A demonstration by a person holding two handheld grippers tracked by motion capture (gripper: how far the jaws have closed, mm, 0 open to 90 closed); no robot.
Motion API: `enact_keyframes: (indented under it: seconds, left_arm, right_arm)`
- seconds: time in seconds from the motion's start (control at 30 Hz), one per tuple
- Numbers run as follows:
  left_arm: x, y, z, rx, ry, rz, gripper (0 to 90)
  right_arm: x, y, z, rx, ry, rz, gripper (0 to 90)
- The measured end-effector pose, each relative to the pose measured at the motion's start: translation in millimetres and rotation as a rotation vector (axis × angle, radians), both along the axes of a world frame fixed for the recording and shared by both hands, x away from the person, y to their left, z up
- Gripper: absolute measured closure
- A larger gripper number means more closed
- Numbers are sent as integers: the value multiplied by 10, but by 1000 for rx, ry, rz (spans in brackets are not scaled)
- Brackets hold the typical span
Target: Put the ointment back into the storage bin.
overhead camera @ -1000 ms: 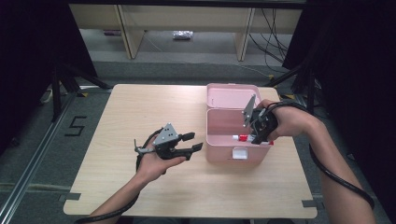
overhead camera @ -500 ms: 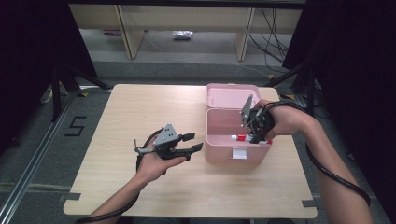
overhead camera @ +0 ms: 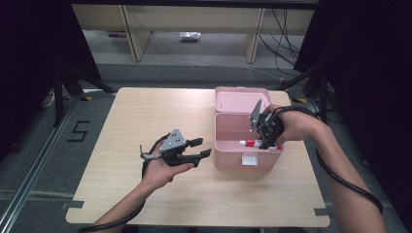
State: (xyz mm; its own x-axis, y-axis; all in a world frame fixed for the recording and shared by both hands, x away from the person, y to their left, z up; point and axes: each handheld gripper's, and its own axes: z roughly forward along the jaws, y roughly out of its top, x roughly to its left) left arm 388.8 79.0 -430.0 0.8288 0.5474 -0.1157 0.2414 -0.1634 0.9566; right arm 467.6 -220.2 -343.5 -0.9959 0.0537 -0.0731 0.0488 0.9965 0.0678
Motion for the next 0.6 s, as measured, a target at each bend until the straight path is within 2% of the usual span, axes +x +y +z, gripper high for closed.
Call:
enact_keyframes:
  seconds: [0.07, 0.1, 0.17, 0.23, 0.33, 0.4, 0.47, 0.53, 0.57, 0.6]
  left_arm:
    - [0, 0, -1, -1, 0, 0, 471]
    - [1, 1, -2, 0, 0, 0, 471]
    - [1, 2, -6, -1, 0, 1, 471]
    - [0, -1, -11, -1, 2, 2, 471]
    - [-2, -7, -16, 2, 3, -3, 471]
    - [-1, -8, -17, 4, 1, -6, 471]
    - [-2, -8, -15, 2, 2, -4, 471]
    - [-2, -4, -13, 0, 0, -2, 471]
    - [-2, -3, -12, 0, 1, -1, 471]
    - [-2, -2, -13, 0, 1, 0, 471]
  right_arm:
    - [-9, 1, -25, 11, 11, -21, 708]
    - [-5, -4, -28, -1, 12, -28, 708]
    - [19, -11, -45, -4, 6, -8, 709]
    - [15, -8, -67, 15, 17, -19, 709]
    - [16, -7, -83, 7, 18, -33, 708]
    - [48, -10, -94, -3, 5, 3, 709]
    - [46, -7, -100, -8, 6, -11, 708]
    - [65, -7, -119, 0, 9, 12, 709]
    - [41, -3, -125, 6, 20, -29, 708]
    - [45, -4, -129, 6, 19, -27, 709]
